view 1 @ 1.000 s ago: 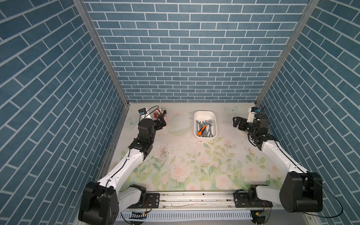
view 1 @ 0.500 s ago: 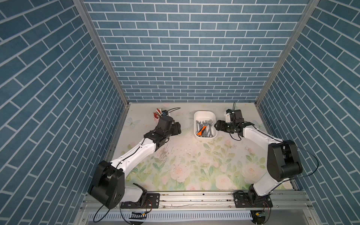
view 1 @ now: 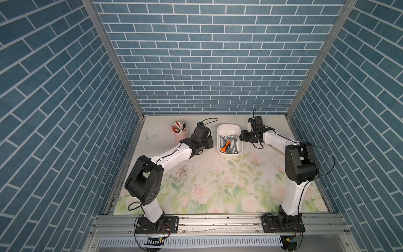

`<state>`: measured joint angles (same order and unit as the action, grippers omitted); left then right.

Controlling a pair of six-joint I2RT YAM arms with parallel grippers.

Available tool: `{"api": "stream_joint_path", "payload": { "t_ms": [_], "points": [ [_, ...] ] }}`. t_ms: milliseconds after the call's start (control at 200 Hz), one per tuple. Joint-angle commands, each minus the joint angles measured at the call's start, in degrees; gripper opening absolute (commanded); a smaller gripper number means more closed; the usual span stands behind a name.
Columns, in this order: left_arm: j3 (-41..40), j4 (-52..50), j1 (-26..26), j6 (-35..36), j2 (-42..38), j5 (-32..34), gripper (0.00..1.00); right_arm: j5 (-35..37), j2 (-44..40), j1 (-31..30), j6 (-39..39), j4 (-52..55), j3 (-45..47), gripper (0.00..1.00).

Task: Take out the wrench from the storage box
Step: Move the storage box to the center of the board.

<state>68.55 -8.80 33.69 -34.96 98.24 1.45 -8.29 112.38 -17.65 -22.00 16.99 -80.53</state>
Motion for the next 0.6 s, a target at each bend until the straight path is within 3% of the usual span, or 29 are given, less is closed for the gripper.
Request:
{"api": "stream_joint_path", "payload": {
  "t_ms": [0, 190, 595],
  "points": [
    [1.49, -1.18, 0.31, 0.39, 0.55, -0.13, 0.45, -1.37, 1.31, -0.19, 1.74, 2.69, -1.65, 0.37],
    [1.76, -2.09, 0.61, 0.44, 0.38, 0.21, 0.39, -3.02, 0.85, -0.6, 1.87, 3.38, -0.65, 0.21],
    [6.45, -3.76, 5.29, 3.39, 2.68, 1.62, 0.38, -3.83, -4.46, -3.8, 0.51, 3.93, 5.91, 0.06]
  ]
}}
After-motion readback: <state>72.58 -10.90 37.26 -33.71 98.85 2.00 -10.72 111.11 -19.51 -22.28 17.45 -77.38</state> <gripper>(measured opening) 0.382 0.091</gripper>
